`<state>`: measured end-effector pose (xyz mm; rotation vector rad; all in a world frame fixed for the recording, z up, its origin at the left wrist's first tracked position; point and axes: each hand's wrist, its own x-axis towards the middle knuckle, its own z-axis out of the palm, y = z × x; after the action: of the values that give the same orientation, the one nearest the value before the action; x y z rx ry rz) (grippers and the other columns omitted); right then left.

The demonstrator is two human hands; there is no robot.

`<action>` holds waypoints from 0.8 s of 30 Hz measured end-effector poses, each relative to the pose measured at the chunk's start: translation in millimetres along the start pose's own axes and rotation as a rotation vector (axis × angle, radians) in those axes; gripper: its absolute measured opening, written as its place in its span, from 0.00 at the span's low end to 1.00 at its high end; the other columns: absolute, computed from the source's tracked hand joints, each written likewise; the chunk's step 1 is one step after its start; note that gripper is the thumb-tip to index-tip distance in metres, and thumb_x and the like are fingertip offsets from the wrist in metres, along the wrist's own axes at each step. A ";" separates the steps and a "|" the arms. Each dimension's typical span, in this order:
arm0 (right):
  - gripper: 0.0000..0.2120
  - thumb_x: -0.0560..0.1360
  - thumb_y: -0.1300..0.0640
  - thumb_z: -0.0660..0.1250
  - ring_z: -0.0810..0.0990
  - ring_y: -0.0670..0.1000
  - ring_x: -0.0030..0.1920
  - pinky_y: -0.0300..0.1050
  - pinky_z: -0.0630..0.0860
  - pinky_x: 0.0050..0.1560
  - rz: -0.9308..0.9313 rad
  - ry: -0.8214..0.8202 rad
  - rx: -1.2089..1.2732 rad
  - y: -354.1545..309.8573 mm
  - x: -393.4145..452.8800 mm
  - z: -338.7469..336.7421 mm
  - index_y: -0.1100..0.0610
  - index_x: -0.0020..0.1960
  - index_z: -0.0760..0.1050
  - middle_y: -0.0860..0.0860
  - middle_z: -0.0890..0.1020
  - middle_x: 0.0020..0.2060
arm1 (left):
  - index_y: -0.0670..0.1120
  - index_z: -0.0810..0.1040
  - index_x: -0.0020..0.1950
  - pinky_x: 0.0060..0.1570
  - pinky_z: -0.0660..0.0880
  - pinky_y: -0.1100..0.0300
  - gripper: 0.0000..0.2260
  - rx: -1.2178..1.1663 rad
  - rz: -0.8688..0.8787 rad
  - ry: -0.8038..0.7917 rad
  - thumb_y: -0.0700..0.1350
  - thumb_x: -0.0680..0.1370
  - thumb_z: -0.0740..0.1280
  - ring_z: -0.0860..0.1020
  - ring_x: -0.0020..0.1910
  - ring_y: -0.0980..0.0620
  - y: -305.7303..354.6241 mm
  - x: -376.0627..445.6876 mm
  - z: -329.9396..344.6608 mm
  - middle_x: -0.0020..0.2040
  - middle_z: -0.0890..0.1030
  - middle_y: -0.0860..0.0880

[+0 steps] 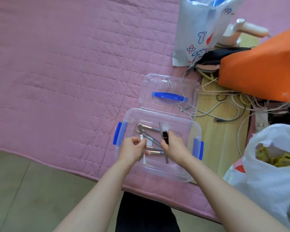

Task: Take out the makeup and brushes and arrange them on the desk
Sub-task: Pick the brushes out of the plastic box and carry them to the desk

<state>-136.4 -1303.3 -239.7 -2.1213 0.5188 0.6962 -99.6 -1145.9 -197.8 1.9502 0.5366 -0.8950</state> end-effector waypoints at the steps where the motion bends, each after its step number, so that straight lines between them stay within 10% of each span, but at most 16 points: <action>1: 0.06 0.77 0.56 0.57 0.68 0.48 0.32 0.37 0.63 0.26 -0.020 0.029 0.018 -7.0 -13.0 -6.4 0.50 0.42 0.63 0.50 0.72 0.36 | 0.43 0.73 0.33 0.26 0.67 0.65 0.12 -0.023 0.002 0.028 0.45 0.75 0.64 0.73 0.25 0.51 4.2 -11.3 -5.1 0.25 0.81 0.49; 24: 0.06 0.79 0.56 0.58 0.79 0.52 0.42 0.47 0.74 0.39 -0.341 -0.261 0.026 -260.1 -253.2 33.0 0.56 0.50 0.73 0.49 0.79 0.39 | 0.42 0.77 0.49 0.36 0.71 0.58 0.11 -0.868 -0.087 0.252 0.43 0.81 0.56 0.74 0.29 0.54 -58.3 -292.8 -205.7 0.35 0.82 0.48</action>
<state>-189.3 -1096.7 55.8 -1.9888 0.0222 0.7471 -249.8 -944.0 63.2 1.2412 0.9701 -0.3504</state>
